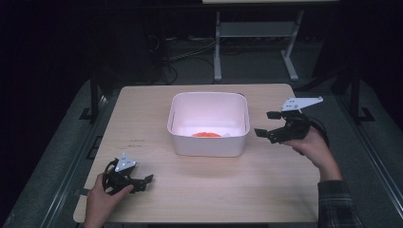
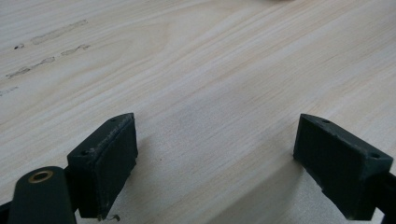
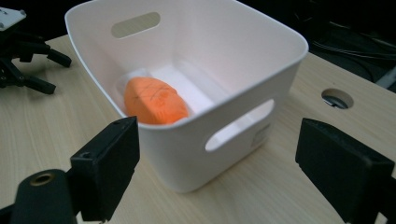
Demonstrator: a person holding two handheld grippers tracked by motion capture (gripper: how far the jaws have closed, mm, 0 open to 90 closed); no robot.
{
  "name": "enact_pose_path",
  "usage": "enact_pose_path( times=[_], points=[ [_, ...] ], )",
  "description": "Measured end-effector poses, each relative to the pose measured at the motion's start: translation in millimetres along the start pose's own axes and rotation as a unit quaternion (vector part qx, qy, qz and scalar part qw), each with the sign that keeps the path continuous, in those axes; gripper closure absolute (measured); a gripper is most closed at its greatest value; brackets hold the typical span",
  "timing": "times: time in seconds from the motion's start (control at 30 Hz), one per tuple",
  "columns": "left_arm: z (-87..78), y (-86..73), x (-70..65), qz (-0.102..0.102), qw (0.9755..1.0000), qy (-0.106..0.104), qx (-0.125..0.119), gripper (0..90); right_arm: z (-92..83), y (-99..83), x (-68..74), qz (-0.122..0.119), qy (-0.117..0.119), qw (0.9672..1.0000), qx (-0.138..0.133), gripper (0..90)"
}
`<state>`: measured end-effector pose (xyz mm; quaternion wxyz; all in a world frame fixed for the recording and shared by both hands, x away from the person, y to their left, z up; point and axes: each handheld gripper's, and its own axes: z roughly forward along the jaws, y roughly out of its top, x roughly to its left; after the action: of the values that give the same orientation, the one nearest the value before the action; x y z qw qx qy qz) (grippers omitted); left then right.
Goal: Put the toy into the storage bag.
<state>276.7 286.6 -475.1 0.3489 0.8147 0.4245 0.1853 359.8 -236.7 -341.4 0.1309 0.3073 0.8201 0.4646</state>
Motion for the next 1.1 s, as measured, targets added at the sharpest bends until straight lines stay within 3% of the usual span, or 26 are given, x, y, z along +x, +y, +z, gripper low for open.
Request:
enact_pose_path(
  times=[0.37, 0.47, 0.77, 1.1],
  points=[
    [0.0, 0.0, -0.2, -0.001, 1.0, 0.0, 0.0, 12.8, -11.6, -49.8, 4.0, 0.04, -0.042, 0.9983, -0.008, 13.0],
    [0.0, -0.1, 0.0, 0.0, 1.0, 0.0, 0.0, 12.8, -12.3, -65.4, 5.0, 0.051, -0.061, 0.9968, -0.006, 13.1],
    [-0.1, -0.1, 0.1, 0.001, 1.0, 0.0, 0.001, 12.8, -14.0, -100.5, 12.2, 0.07, -0.089, 0.9936, -0.002, 13.1],
    [-0.1, -0.1, 0.1, 0.001, 1.0, 0.0, 0.001, 12.8, -7.3, -137.4, 29.1, 0.093, -0.131, 0.9863, 0.039, 13.1]
  ],
)
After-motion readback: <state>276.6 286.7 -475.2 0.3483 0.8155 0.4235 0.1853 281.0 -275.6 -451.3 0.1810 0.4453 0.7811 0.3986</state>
